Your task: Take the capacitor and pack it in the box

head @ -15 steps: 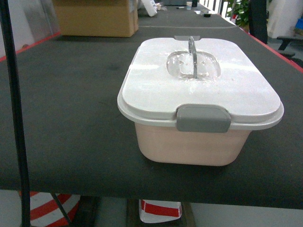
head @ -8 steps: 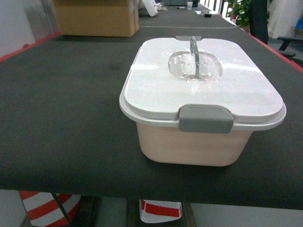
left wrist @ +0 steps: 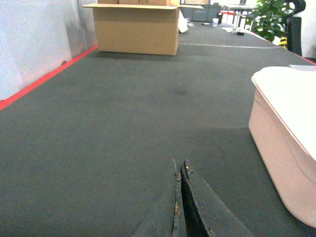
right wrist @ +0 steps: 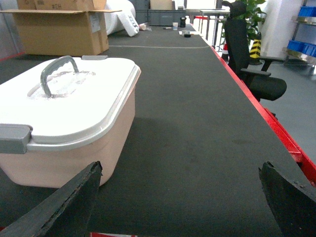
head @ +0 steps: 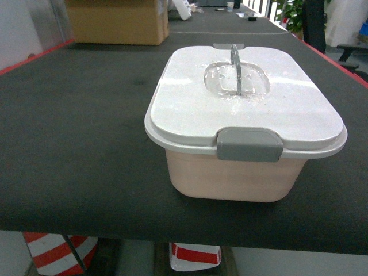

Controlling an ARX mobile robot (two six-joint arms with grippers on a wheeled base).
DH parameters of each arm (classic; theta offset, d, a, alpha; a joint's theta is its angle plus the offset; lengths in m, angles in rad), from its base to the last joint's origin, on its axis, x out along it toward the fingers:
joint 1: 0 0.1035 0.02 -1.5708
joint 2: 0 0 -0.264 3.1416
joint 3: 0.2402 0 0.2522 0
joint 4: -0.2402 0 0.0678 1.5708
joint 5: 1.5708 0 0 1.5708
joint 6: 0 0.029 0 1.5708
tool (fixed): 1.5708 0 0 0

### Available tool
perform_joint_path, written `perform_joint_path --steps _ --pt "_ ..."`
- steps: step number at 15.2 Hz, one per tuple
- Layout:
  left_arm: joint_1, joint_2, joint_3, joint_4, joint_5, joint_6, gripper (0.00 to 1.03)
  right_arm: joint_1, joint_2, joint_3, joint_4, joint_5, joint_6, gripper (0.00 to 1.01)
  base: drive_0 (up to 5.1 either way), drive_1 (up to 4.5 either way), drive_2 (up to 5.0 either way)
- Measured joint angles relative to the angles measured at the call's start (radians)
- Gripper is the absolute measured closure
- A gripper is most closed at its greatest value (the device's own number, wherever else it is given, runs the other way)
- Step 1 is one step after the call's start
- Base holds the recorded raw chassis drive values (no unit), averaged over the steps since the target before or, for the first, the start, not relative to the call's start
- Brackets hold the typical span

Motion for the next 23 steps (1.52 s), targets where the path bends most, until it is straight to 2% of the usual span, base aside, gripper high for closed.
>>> perform_joint_path --steps 3,4,5,6,7,16,23 --pt "0.018 -0.069 -0.029 -0.04 0.025 0.0 1.01 0.0 0.0 0.0 0.0 0.0 0.0 0.03 0.0 0.0 0.0" --pt "0.058 -0.113 -0.043 -0.071 0.078 0.0 1.01 0.0 0.0 0.0 0.0 0.0 0.0 0.03 0.0 0.0 0.0" --pt "0.11 -0.156 -0.06 -0.1 0.106 0.001 1.01 0.0 0.0 0.0 0.0 0.0 0.0 0.03 0.0 0.0 0.0" --pt "0.116 -0.198 -0.071 -0.13 0.106 0.001 1.01 0.0 0.0 0.0 0.0 0.0 0.0 0.03 0.0 0.0 0.0" --pt "0.108 -0.204 -0.1 -0.072 0.117 0.002 1.01 0.0 0.0 0.0 0.001 0.0 0.0 0.03 0.0 0.0 0.0" --pt "0.11 -0.541 -0.109 -0.41 0.116 0.002 1.01 0.0 0.0 0.0 0.0 0.0 0.0 0.03 0.0 0.0 0.0" --pt "0.11 -0.661 -0.109 -0.527 0.116 0.002 1.01 0.0 0.0 0.0 0.0 0.0 0.0 0.03 0.0 0.0 0.0"
